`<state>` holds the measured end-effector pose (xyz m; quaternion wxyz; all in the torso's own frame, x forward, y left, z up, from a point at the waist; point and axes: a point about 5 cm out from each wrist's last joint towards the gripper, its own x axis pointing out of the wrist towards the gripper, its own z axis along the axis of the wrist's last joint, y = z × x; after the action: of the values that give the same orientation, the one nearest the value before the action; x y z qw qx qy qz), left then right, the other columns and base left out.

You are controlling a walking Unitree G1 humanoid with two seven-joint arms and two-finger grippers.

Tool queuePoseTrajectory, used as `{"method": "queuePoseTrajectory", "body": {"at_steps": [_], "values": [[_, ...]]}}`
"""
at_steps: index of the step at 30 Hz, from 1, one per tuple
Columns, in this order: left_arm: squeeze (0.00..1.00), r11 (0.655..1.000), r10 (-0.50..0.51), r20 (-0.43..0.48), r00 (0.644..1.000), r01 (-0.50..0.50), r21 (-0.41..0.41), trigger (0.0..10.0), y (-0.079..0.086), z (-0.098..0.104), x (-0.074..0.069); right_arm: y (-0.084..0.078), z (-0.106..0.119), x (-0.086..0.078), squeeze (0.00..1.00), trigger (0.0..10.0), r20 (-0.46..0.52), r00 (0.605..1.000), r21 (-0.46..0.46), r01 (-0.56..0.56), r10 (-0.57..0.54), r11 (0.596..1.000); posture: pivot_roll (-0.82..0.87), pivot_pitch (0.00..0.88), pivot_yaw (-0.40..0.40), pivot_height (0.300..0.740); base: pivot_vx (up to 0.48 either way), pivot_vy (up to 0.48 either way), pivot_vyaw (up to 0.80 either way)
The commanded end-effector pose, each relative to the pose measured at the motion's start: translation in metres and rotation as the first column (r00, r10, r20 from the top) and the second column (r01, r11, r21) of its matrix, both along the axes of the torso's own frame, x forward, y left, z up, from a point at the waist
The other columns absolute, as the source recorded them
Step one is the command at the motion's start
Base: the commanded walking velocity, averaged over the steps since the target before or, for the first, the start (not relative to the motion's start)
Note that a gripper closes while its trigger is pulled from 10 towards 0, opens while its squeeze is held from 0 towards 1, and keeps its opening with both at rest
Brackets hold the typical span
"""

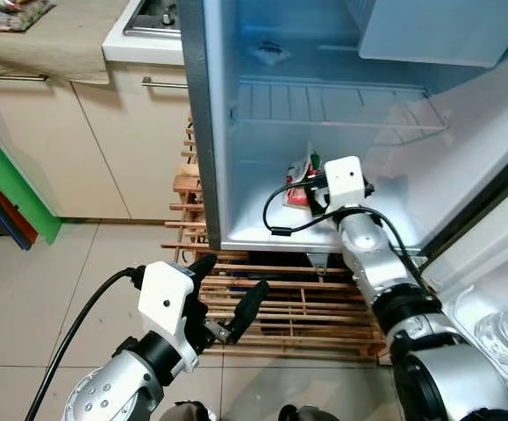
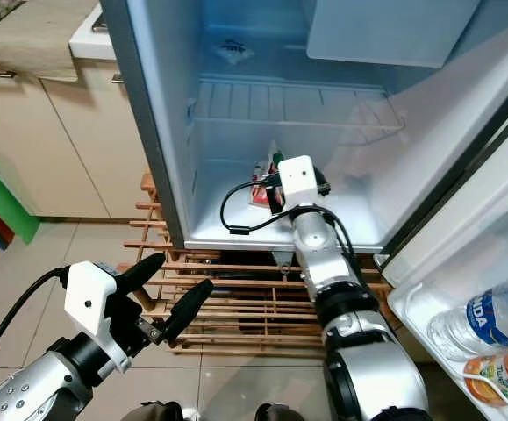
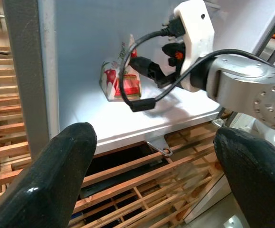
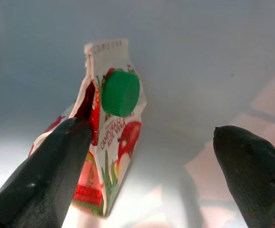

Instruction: Restocking fridge

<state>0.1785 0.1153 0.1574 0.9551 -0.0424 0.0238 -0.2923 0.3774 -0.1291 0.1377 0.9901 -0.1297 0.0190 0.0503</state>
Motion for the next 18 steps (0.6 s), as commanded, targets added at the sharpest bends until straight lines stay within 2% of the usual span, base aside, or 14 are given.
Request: {"method": "queuePoseTrajectory", "body": {"at_steps": [1, 8, 10, 11, 12, 13, 14, 15, 16, 17, 18], "values": [[0.00, 1.000, -0.007, -0.010, 1.000, 0.007, 0.003, 10.0, -0.002, -0.003, -0.002, -0.005, -0.002, -0.003, 0.00, 10.0, -0.038, 0.999, -0.015, -0.027, 0.027, 1.000, 0.09, 0.137, -0.062, 0.740, 0.000, 0.000, 0.00], [0.00, 1.000, -0.011, -0.012, 1.000, 0.011, 0.001, 10.0, -0.002, -0.003, -0.001, -0.014, -0.009, -0.003, 0.00, 10.0, -0.087, 0.996, -0.038, -0.036, 0.033, 0.999, 0.09, 0.138, -0.060, 0.740, 0.000, 0.000, 0.00], [0.00, 1.000, -0.012, -0.011, 1.000, 0.012, 0.001, 10.0, -0.002, -0.004, -0.001, -0.015, -0.019, -0.006, 0.00, 10.0, -0.181, 0.982, -0.034, -0.059, 0.052, 0.998, 0.09, 0.136, -0.060, 0.740, 0.000, 0.000, 0.00], [0.00, 1.000, -0.011, -0.010, 1.000, 0.011, 0.001, 10.0, -0.002, -0.004, -0.001, -0.015, -0.021, -0.006, 0.00, 9.3, -0.191, 0.980, -0.033, -0.061, 0.053, 0.998, 0.09, 0.134, -0.061, 0.740, 0.000, 0.000, 0.00], [0.00, 1.000, -0.011, -0.010, 1.000, 0.011, 0.001, 10.0, -0.002, -0.004, -0.001, -0.015, -0.021, -0.006, 0.00, 9.3, -0.191, 0.980, -0.033, -0.061, 0.053, 0.998, 0.09, 0.134, -0.061, 0.740, 0.000, 0.000, 0.00], [0.00, 1.000, -0.010, -0.010, 1.000, 0.010, 0.001, 10.0, -0.002, -0.004, -0.001, -0.016, -0.021, -0.006, 0.00, 1.0, -0.195, 0.979, -0.033, -0.064, 0.056, 0.997, 0.09, 0.132, -0.062, 0.740, 0.000, 0.000, 0.00], [0.00, 1.000, -0.010, -0.010, 1.000, 0.010, 0.001, 10.0, -0.002, -0.004, -0.001, -0.016, -0.021, -0.006, 0.00, 0.0, -0.204, 0.977, -0.039, -0.072, 0.063, 0.997, 0.10, 0.131, -0.063, 0.740, 0.000, 0.000, 0.00], [0.00, 1.000, -0.010, -0.010, 1.000, 0.010, 0.001, 10.0, -0.002, -0.004, -0.001, -0.017, -0.021, -0.006, 0.00, 0.0, -0.209, 0.976, -0.052, -0.075, 0.063, 0.996, 0.10, 0.129, -0.064, 0.740, 0.000, 0.000, 0.00], [0.00, 1.000, -0.009, -0.009, 1.000, 0.009, 0.002, 10.0, -0.002, -0.004, -0.001, -0.020, -0.020, -0.003, 0.00, 0.0, -0.205, 0.978, -0.116, -0.072, 0.047, 0.991, 0.10, 0.125, -0.065, 0.740, 0.000, 0.000, 0.00], [0.00, 1.000, -0.009, -0.009, 1.000, 0.009, 0.002, 10.0, -0.002, -0.004, -0.001, -0.020, -0.020, -0.003, 0.00, 0.0, -0.205, 0.978, -0.116, -0.072, 0.047, 0.991, 0.10, 0.125, -0.065, 0.740, 0.000, 0.000, 0.00], [0.00, 1.000, -0.008, -0.006, 1.000, 0.008, 0.003, 10.0, -0.002, -0.004, 0.000, -0.024, -0.011, 0.001, 0.00, 0.0, -0.153, 0.988, -0.206, -0.052, 0.021, 0.977, 0.10, 0.125, -0.065, 0.740, 0.000, 0.000, 0.00]]}}
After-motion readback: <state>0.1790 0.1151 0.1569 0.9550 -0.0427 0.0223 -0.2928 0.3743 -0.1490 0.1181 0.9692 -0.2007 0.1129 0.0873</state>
